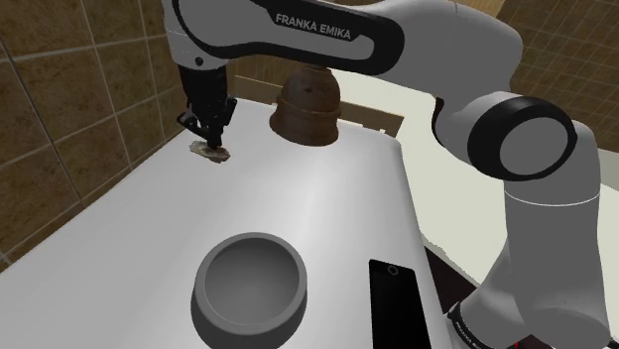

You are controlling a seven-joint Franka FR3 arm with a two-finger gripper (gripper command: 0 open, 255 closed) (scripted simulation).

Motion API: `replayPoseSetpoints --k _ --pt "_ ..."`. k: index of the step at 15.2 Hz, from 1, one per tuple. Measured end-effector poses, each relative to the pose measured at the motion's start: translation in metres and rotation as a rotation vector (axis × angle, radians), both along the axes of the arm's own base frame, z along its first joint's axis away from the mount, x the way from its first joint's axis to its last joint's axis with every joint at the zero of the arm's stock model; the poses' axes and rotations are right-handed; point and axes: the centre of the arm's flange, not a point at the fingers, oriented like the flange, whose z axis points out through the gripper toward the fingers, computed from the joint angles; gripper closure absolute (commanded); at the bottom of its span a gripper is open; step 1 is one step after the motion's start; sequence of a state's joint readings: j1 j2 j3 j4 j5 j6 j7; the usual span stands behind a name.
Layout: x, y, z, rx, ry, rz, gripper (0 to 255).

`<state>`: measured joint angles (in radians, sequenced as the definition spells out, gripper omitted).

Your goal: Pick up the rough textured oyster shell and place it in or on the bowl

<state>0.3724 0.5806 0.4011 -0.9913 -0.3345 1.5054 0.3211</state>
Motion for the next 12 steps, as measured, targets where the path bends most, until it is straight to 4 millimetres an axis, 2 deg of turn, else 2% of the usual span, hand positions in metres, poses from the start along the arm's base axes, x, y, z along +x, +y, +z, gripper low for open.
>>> replayPoseSetpoints --k 4,6,9,12 --pt "0.002 -0.001 0.022 0.0 0.0 0.0 255" --pt "-0.005 0.002 0.028 0.0 0.001 0.0 255" --pt "-0.036 0.009 0.031 0.001 0.001 0.001 255" --pt "-0.078 0.018 0.031 0.0 0.001 0.001 255"
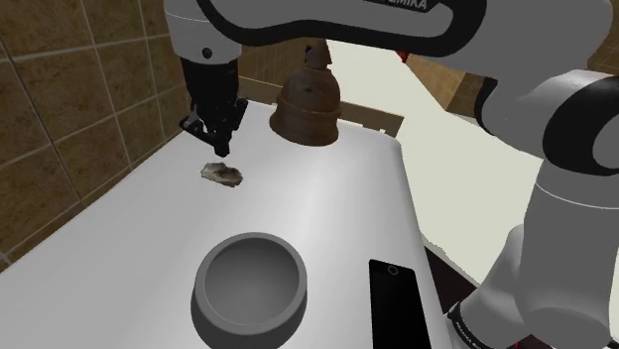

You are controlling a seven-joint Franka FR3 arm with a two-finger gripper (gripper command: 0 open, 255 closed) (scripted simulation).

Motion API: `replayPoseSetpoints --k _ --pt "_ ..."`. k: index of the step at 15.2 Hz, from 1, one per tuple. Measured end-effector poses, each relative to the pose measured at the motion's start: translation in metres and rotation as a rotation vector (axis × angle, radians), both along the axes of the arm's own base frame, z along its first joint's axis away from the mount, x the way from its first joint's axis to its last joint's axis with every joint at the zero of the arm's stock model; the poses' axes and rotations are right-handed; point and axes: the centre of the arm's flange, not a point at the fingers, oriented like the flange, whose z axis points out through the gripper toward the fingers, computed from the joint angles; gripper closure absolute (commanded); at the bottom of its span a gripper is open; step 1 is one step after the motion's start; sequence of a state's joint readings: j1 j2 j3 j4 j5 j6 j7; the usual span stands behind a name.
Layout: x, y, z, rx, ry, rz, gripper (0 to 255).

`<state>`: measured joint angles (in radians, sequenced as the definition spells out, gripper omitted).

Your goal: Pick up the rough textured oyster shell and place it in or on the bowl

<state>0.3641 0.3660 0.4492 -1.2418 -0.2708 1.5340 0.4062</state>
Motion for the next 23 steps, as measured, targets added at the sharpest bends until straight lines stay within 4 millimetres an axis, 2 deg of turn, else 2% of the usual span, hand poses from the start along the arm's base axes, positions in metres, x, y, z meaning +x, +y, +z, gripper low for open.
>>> replayPoseSetpoints --k 1,2,4,10,13,18,23 --pt "-0.013 0.002 -0.001 0.0 0.0 0.0 255" --pt "-0.014 0.003 -0.001 0.001 -0.001 0.001 0" --pt "-0.014 -0.001 -0.006 0.012 0.003 -0.003 0" --pt "-0.024 -0.024 -0.073 0.158 0.03 -0.045 0" --pt "-0.026 -0.028 -0.092 0.178 0.031 -0.052 0" --pt "-0.024 -0.026 -0.119 0.181 0.031 -0.053 0" --pt "-0.025 -0.026 -0.122 0.181 0.031 -0.053 0"
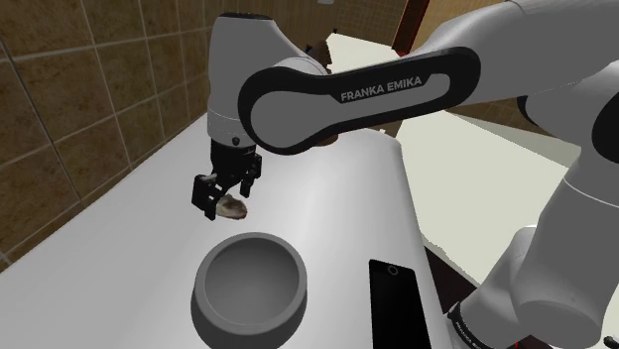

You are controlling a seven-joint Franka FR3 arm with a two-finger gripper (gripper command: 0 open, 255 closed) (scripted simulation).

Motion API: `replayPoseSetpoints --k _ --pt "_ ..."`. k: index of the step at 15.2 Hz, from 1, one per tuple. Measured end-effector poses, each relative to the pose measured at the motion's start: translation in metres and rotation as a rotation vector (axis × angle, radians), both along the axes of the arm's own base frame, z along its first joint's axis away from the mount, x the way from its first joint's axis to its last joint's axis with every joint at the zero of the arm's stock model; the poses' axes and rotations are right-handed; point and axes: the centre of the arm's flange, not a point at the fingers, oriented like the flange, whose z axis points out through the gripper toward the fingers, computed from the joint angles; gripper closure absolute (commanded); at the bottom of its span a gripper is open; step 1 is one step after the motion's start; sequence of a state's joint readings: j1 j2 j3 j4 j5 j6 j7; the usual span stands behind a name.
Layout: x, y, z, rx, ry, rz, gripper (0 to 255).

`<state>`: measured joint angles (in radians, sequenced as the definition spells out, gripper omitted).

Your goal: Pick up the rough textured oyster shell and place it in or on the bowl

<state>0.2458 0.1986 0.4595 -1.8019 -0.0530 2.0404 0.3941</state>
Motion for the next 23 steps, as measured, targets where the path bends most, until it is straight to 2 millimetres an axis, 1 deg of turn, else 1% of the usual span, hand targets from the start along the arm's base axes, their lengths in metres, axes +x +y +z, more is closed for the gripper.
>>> replayPoseSetpoints --k 1,2,12,13,23 --pt "0.0 0.0 0.0 0.0 0.0 0.0 0" --pt "0.0 0.0 0.0 0.0 0.0 0.0 255" --pt "0.0 0.0 0.0 0.0 0.0 0.0 255" --pt "0.0 0.0 0.002 0.0 0.0 0.0 255" --pt "0.0 0.0 0.052 0.0 0.0 0.0 255"
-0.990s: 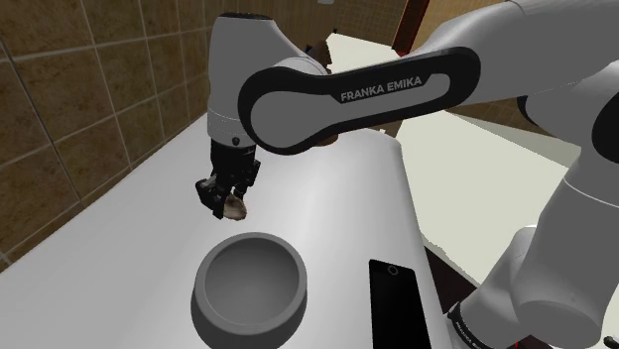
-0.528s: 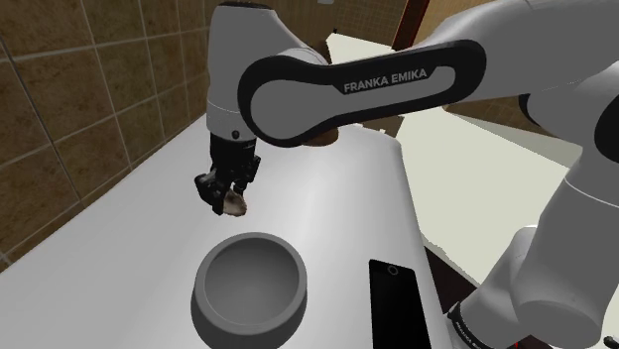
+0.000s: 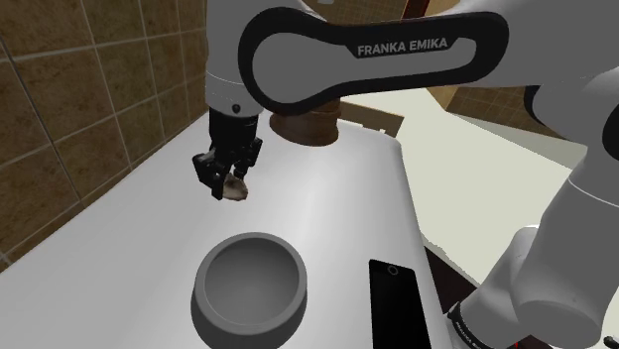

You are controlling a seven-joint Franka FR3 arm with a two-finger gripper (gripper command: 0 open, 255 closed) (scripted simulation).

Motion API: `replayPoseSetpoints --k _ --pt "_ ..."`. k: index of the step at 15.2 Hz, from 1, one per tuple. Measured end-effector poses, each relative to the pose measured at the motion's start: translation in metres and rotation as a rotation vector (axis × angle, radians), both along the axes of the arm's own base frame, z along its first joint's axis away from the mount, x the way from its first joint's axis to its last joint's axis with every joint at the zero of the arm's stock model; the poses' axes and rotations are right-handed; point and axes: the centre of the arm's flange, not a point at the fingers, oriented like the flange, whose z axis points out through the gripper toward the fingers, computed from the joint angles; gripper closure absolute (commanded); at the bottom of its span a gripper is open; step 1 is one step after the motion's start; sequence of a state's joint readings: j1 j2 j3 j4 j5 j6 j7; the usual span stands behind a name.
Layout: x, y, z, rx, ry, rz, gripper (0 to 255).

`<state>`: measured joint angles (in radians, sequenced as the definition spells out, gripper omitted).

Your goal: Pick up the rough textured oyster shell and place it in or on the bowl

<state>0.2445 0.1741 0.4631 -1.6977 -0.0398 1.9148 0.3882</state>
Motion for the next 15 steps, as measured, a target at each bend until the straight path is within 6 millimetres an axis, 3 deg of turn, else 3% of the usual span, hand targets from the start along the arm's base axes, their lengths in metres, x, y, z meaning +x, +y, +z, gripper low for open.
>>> replayPoseSetpoints --k 13,15 --pt "0.001 0.0 0.068 0.0 0.0 0.0 255" --pt "-0.016 0.004 0.07 0.0 0.0 0.0 255"
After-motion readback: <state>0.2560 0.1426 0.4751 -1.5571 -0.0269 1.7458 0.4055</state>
